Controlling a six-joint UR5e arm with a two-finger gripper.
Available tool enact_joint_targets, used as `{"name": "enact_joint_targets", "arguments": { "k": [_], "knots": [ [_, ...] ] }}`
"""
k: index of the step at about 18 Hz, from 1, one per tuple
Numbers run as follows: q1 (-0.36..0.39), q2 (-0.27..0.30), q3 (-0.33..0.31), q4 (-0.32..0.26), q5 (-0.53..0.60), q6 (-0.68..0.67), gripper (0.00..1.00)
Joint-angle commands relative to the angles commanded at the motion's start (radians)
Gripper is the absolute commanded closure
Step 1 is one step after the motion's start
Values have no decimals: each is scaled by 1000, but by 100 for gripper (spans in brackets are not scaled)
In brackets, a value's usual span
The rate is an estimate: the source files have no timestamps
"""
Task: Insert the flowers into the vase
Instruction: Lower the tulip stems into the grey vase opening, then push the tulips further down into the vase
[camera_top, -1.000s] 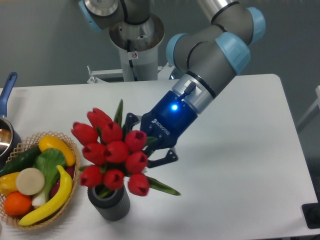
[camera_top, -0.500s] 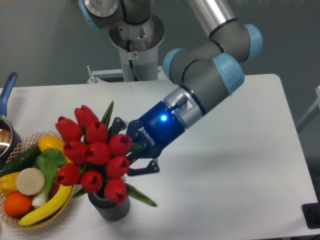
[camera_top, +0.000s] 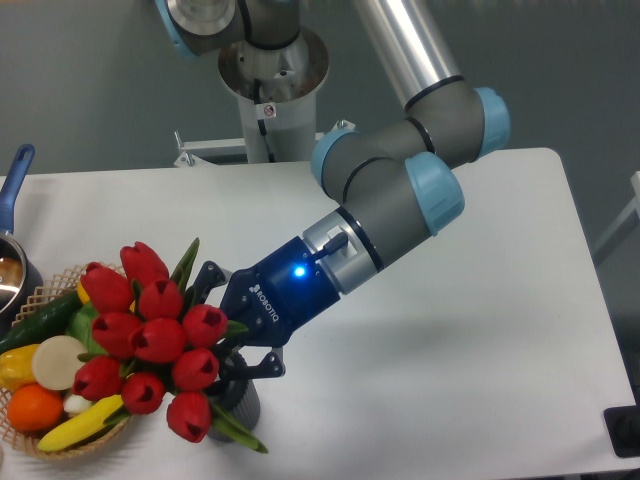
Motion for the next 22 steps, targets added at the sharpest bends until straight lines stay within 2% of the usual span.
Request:
{"name": "enact_joint_targets", "arguments": {
  "k": [7,13,19,22],
  "knots": [
    [-2,-23,-46,0,6,46,96],
    [0,-12,-173,0,11,202,93],
    [3,-18,-225,0,18,253,88],
    [6,-21,-259,0,34,317,81]
  ]
}}
